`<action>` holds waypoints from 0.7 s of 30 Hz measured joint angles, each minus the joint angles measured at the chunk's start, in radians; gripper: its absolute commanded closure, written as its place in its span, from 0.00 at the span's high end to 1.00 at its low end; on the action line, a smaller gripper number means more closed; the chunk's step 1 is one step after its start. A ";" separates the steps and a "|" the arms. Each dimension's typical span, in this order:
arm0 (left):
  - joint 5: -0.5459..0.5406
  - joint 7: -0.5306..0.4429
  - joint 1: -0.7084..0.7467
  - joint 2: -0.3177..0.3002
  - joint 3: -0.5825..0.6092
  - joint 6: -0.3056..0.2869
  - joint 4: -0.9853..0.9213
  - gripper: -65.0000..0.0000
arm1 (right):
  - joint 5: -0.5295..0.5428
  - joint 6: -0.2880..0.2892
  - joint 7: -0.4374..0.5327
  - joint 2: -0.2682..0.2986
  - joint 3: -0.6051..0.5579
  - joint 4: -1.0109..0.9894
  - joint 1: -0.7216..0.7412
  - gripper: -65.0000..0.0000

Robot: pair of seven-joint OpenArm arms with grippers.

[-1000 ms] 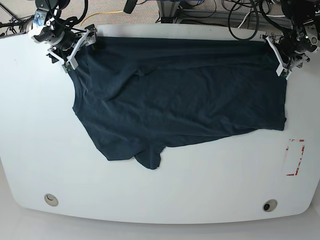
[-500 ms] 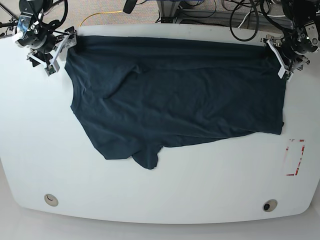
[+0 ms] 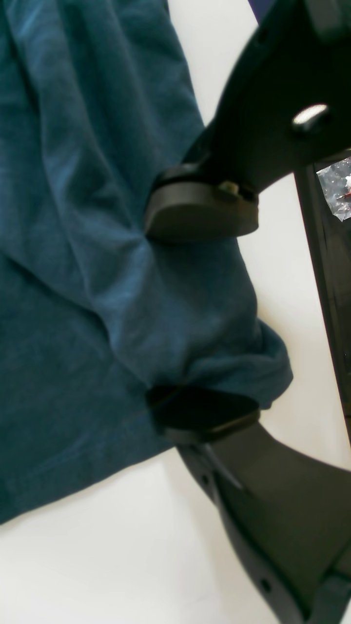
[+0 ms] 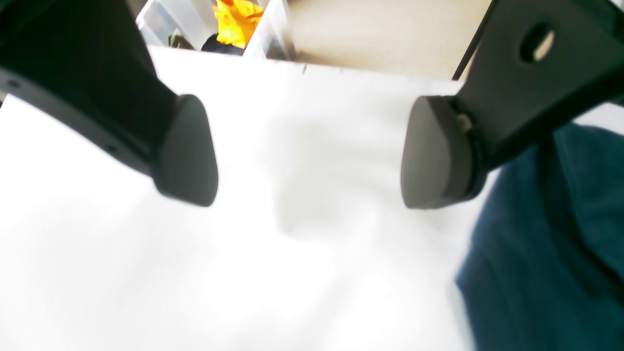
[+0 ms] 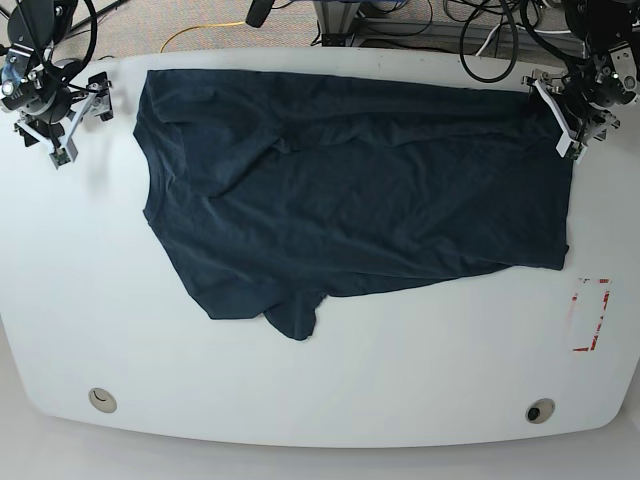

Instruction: Fold the T-shirt properly

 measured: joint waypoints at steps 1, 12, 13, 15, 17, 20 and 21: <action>0.000 0.000 0.000 0.000 0.000 0.000 0.000 0.67 | 0.000 0.000 -0.009 -0.003 -0.003 0.000 0.000 0.86; -0.003 0.000 0.001 -0.002 0.001 0.000 0.000 0.67 | 0.162 0.001 -0.171 -0.139 0.080 0.163 -0.013 0.86; -0.004 0.000 0.000 -0.002 0.001 0.000 0.000 0.66 | 0.173 0.000 -0.193 -0.151 0.084 0.171 -0.013 0.86; -0.003 0.000 0.000 -0.002 0.001 0.000 0.000 0.66 | 0.189 0.001 -0.210 -0.175 0.082 0.186 -0.013 0.86; -0.003 0.000 0.000 0.000 0.001 0.000 0.000 0.66 | 0.205 0.000 -0.211 -0.195 0.077 0.202 -0.013 0.86; -0.004 0.000 0.000 0.000 0.000 0.000 0.001 0.66 | 0.214 0.000 -0.209 -0.241 0.077 0.226 -0.011 0.86; -0.003 0.001 0.001 0.000 0.000 0.000 0.005 0.66 | 0.216 0.000 -0.208 -0.253 0.075 0.229 -0.011 0.85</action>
